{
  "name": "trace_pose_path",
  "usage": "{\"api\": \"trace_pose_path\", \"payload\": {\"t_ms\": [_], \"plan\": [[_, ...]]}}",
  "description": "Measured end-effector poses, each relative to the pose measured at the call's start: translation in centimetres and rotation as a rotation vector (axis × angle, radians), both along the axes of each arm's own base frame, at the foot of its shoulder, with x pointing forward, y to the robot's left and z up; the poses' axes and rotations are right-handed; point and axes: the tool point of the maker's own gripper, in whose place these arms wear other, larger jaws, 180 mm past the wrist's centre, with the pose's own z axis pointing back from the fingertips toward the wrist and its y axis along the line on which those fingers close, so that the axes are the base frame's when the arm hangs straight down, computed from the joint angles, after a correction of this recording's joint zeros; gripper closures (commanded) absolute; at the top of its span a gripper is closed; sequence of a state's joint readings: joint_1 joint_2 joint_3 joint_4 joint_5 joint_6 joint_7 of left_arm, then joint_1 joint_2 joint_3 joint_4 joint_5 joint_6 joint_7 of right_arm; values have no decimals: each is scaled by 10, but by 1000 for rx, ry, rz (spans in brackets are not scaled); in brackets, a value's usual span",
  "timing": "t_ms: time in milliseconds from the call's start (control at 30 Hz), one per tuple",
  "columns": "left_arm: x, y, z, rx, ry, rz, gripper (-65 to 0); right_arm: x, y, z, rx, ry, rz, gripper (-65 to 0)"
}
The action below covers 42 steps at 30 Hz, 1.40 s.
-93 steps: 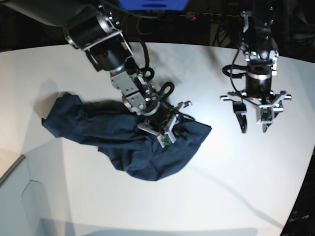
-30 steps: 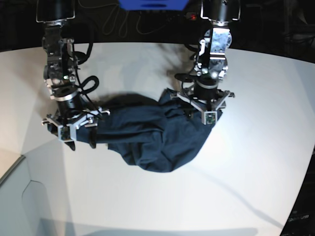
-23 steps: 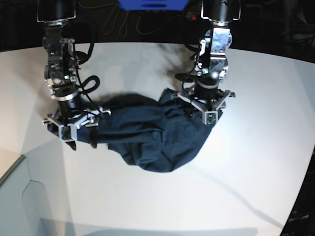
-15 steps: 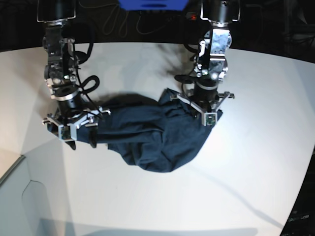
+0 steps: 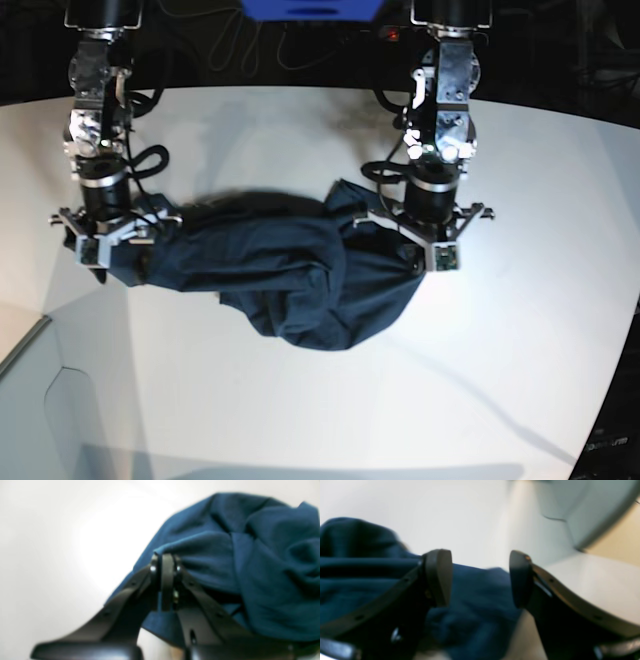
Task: Layout the t-shirt on the table in an organized manner, then fold the t-shirt properly
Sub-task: 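Pull the held shirt edge apart with both grippers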
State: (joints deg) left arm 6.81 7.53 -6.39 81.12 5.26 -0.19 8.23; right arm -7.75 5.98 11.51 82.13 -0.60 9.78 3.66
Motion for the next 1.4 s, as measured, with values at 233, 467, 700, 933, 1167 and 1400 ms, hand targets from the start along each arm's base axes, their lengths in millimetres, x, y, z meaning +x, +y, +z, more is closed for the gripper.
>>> {"api": "trace_pose_path", "payload": {"t_ms": [233,467,700,933,1167,1400], "plan": [[-7,11,24,17,-61,16,0,-46,-23,-30,-14,102,-56,-415],[-12,20,19,44,-48,12,0,-65,-24,-66,13,197,-72,-419],[-13,20,18,45,-44,13,0,-50,-3,-87,94,242,31,-417],[-14,20,17,44,-40,12,0,-49,0,-105,128,281,33,-330],[-12,35,35,89,-86,12,0,-49,-15,-65,72,186,16,0],[-6,42,79,92,-189,33,0,-37,-24,-2,0,37,15,0]]}}
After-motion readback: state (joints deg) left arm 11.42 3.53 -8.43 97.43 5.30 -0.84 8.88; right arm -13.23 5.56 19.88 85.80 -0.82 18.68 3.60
